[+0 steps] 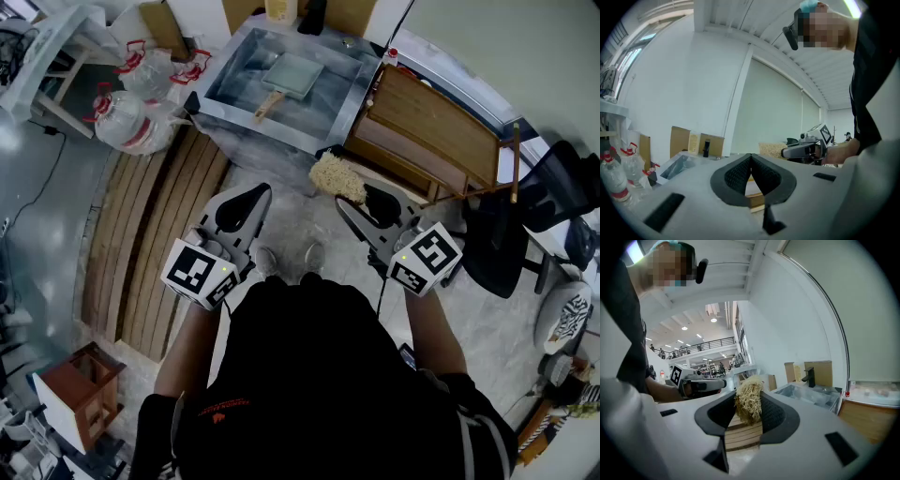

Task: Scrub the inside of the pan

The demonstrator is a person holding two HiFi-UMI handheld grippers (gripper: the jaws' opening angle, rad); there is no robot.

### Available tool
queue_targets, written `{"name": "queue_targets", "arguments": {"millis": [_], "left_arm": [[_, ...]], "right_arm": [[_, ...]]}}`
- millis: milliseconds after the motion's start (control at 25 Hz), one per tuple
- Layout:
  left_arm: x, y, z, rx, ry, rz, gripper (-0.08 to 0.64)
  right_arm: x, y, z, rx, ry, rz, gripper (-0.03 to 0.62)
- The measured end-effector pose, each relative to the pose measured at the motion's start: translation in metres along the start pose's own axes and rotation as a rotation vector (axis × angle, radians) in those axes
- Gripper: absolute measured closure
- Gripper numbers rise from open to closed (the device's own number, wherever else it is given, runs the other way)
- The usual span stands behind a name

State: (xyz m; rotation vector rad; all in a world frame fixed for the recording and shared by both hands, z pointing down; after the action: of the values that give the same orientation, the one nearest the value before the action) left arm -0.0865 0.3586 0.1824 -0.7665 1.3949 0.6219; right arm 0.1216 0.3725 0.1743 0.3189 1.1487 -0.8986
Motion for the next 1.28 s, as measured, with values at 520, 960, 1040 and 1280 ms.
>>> {"name": "queue_targets", "arguments": {"millis": [520,960,1040,1280], "left_arm": [[0.001,-0.012,0.005,0.003,-0.006,0.006,0.543],[0.004,-0.037,0.032,0.044,-0.031,0.008,0.543],[0.003,-0.041,0.036,0.049,-0.030,0.009,0.542],[0.002,-0.050,0.038,0.073,-0.024,0.011,0.541]], "right_arm": [[0.003,0.001,0.007,0.018,0.022,0.023,0.440],[0.007,0.027,0.033,0.062,0.035,0.020,0.440],[0.008,0.030,0.038,0.066,0.035,0.017,0.440],[0.008,0.033,0.054,0.066,0.030,0.010,0.440]]}}
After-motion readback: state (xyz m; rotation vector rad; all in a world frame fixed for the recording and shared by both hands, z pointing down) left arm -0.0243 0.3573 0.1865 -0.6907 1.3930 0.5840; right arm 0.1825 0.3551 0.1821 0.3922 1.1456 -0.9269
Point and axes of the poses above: the fingertips, and each gripper's own axes: y backward along the fingers, z to its right, x out of its top, the point moved 6 cm from there along y, backward along the fingers, and after that the axes turned 12 degrees about -y, right-handed, at the moved point
